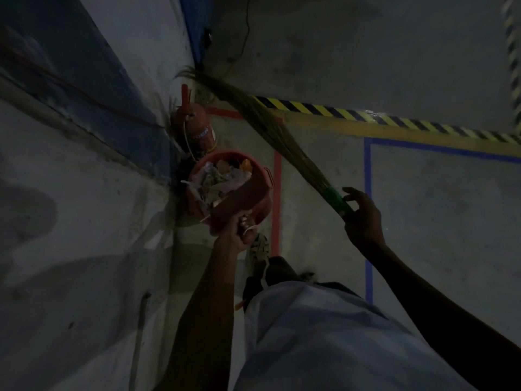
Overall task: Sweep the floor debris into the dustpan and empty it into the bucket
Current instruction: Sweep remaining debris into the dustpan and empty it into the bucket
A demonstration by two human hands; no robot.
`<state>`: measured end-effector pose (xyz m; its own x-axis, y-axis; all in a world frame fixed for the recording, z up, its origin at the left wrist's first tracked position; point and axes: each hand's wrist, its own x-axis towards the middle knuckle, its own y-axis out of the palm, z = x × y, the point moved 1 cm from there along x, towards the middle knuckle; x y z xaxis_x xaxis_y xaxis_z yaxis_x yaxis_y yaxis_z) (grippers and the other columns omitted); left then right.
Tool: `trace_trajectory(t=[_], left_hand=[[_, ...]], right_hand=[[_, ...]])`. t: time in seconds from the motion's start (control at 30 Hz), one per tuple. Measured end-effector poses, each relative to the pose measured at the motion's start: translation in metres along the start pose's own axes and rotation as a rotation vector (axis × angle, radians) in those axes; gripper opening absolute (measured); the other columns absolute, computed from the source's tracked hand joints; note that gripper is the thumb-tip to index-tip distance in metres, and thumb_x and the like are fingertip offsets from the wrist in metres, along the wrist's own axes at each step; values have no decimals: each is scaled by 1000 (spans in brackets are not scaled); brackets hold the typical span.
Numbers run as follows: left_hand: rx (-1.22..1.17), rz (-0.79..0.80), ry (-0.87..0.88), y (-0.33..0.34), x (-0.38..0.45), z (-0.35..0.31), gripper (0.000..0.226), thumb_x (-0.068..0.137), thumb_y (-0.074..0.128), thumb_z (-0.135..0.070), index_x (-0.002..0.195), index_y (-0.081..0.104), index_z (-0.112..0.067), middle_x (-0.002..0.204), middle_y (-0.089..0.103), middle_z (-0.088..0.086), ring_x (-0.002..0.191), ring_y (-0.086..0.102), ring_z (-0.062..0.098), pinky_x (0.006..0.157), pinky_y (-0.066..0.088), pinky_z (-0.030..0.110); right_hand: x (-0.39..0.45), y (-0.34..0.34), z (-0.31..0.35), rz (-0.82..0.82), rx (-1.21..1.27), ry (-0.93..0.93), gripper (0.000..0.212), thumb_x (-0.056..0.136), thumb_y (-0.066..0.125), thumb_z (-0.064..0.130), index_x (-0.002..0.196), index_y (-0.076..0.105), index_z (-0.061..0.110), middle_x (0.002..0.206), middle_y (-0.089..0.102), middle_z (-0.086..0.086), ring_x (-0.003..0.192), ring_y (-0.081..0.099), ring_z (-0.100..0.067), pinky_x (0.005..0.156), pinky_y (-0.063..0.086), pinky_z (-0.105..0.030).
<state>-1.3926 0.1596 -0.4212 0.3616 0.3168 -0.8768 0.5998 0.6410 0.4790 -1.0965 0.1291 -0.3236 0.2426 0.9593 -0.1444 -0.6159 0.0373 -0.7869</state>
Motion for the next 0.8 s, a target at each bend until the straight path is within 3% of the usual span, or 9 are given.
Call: trace_trajectory(t=[0.13,0.27,0.4,0.53,0.6,0.7,0.8], left_hand=[[-19,46,-28,9,-15,8,60,104,39,-11,44,38,-16,37,35,-5,27,35,5,30,34,17],[-6,58,-16,11,-31,14,41,100,46,-13,60,39,-17,40,36,-5,30,36,5,31,35,18],[178,25,72,13,-49,11,27,86,59,-14,66,41,-17,42,36,-7,31,32,4,32,29,18],[320,-50,159,20,-78,14,31,97,54,-18,69,42,-18,43,38,-8,31,31,4,32,24,18],[418,-110,201,27,-95,16,31,97,58,-20,68,46,-18,43,39,-7,31,31,4,32,23,17],[486,-165,269,41,-117,21,33,97,61,-22,67,47,-18,43,39,-6,31,32,5,36,23,15],[541,-237,336,56,-129,30,38,94,65,-28,61,47,-21,45,39,-5,33,32,8,43,21,16]], right_hand=[[2,0,-4,-6,9,28,61,83,71,-6,135,54,21,120,61,-4,92,63,-18,63,45,-14],[2,6,-7,-5,70,54,61,83,70,-7,134,54,23,119,60,-4,99,63,-24,71,51,-26],[20,4,-6,12,103,23,60,82,72,-4,134,54,22,115,62,-6,105,61,-23,81,54,-35],[50,-2,0,55,83,13,49,84,72,4,127,57,20,103,62,-6,83,64,-25,59,48,-27],[72,-8,8,131,95,44,39,87,67,2,121,58,18,104,61,-10,75,65,-31,50,49,-30],[113,-20,22,358,262,166,35,91,51,-14,117,58,9,113,56,-21,77,63,-40,52,59,-42],[155,-29,30,482,344,171,39,90,43,-24,112,59,4,113,54,-22,69,63,-37,50,59,-34]])
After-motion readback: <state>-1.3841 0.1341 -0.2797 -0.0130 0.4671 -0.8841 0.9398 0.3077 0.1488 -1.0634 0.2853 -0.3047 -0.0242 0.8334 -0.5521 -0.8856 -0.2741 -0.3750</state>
